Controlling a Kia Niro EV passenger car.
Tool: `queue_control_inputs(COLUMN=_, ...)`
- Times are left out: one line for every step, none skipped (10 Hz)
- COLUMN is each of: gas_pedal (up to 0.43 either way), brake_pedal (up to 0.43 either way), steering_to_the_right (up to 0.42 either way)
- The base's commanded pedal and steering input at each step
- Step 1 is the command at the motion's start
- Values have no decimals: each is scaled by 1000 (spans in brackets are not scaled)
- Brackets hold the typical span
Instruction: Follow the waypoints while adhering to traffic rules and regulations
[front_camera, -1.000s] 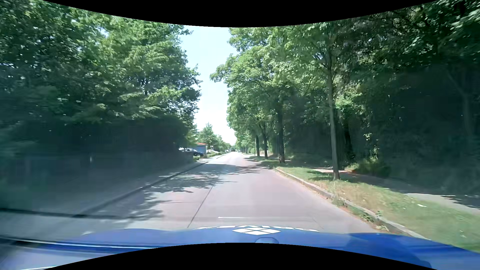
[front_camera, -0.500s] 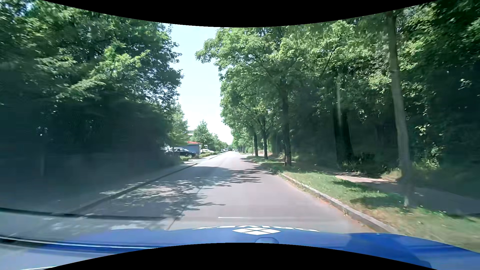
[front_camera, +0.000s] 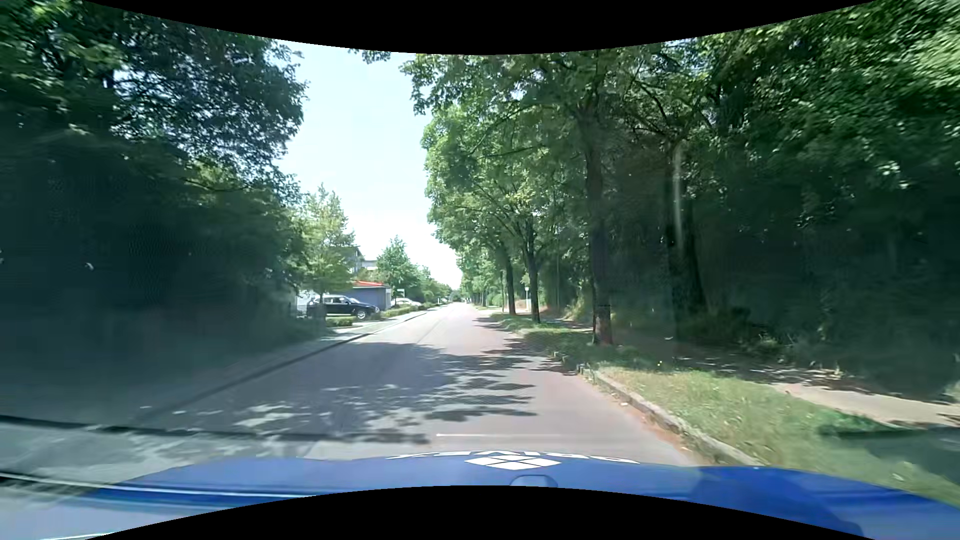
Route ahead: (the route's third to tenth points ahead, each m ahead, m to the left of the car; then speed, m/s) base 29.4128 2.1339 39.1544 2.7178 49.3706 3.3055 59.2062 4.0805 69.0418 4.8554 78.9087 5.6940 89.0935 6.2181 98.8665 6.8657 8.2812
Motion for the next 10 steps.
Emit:
queue_control_inputs(gas_pedal=0, brake_pedal=0, steering_to_the_right=-10)
queue_control_inputs(gas_pedal=0, brake_pedal=0, steering_to_the_right=-12)
queue_control_inputs(gas_pedal=0, brake_pedal=0, steering_to_the_right=-12)
queue_control_inputs(gas_pedal=0, brake_pedal=0, steering_to_the_right=-12)
queue_control_inputs(gas_pedal=0, brake_pedal=0, steering_to_the_right=-12)
queue_control_inputs(gas_pedal=47, brake_pedal=0, steering_to_the_right=-14)
queue_control_inputs(gas_pedal=67, brake_pedal=0, steering_to_the_right=-19)
queue_control_inputs(gas_pedal=67, brake_pedal=0, steering_to_the_right=-23)
queue_control_inputs(gas_pedal=67, brake_pedal=0, steering_to_the_right=-24)
queue_control_inputs(gas_pedal=67, brake_pedal=0, steering_to_the_right=-25)
